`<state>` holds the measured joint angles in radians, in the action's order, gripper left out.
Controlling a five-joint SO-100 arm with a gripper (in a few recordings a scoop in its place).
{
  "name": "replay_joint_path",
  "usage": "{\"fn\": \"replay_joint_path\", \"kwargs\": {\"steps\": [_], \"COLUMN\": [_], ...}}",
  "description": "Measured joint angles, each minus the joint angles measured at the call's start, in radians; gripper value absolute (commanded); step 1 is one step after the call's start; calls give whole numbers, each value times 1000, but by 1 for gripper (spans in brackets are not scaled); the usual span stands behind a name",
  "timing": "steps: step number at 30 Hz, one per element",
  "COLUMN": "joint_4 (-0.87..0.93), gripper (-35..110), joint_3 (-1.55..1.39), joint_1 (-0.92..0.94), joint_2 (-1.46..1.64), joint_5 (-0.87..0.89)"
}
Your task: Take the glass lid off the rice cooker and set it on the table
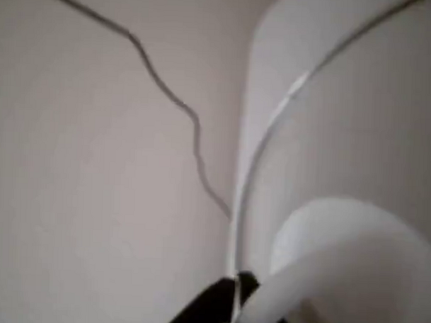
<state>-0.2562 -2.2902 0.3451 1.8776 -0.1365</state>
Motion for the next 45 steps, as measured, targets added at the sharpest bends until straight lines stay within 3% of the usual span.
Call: {"fn": "replay_joint_path", "kwargs": {"steps": [9, 17, 24, 34, 45], "joint_4": [-106, -121, -118, 89, 380], "gripper": [1, 18, 28, 26, 21], "joint_3": [2, 2, 9, 11, 11], "joint_1": [-18, -15, -66, -41, 12], "joint_2": [-172, -268, -301, -250, 299], "joint_5": [0, -6, -143, -193, -20]}}
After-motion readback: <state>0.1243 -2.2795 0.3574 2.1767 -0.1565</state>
